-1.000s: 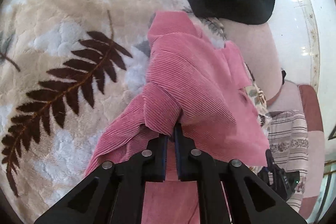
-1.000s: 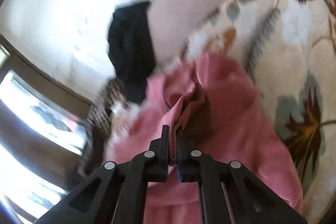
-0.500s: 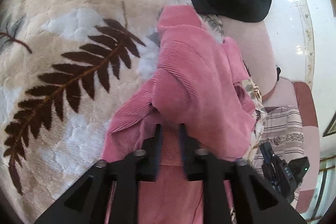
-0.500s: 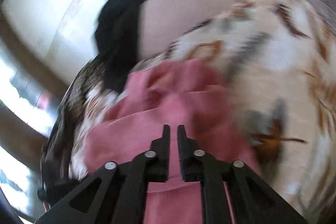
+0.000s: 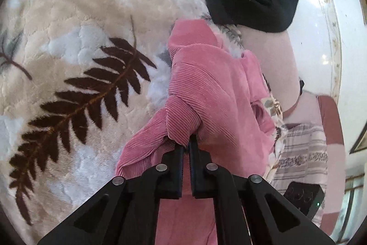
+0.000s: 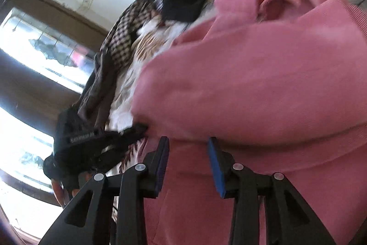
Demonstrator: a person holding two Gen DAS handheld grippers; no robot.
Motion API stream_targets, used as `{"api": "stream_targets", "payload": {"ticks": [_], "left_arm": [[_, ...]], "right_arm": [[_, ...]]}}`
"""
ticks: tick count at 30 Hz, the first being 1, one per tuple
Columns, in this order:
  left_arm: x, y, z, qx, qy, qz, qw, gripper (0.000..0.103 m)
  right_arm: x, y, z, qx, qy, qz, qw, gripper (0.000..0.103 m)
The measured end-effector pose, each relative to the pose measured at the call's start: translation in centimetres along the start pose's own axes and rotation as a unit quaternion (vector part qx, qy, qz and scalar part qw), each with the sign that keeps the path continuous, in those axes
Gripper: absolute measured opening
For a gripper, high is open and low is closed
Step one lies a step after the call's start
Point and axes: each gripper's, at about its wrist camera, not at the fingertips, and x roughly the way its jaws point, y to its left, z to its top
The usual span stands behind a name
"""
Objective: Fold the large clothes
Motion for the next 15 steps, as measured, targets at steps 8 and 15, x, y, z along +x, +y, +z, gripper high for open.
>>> {"api": "stream_targets", "payload": {"ticks": [8,15], "left_arm": [[-0.8,0.0,-0.3,0.017,0.005,-0.004,0.9998,0.002],[-2.9,-0.4,-0.7,0.069,0.002,0.016,0.9975,0.002]], "right_arm": [[0.3,0.7,0.4,0.026,-0.011,0.038,0.999,0.043],[4.1,-0.2,-1.0,0.086,0.012,0.069,0.994,0.046]]}}
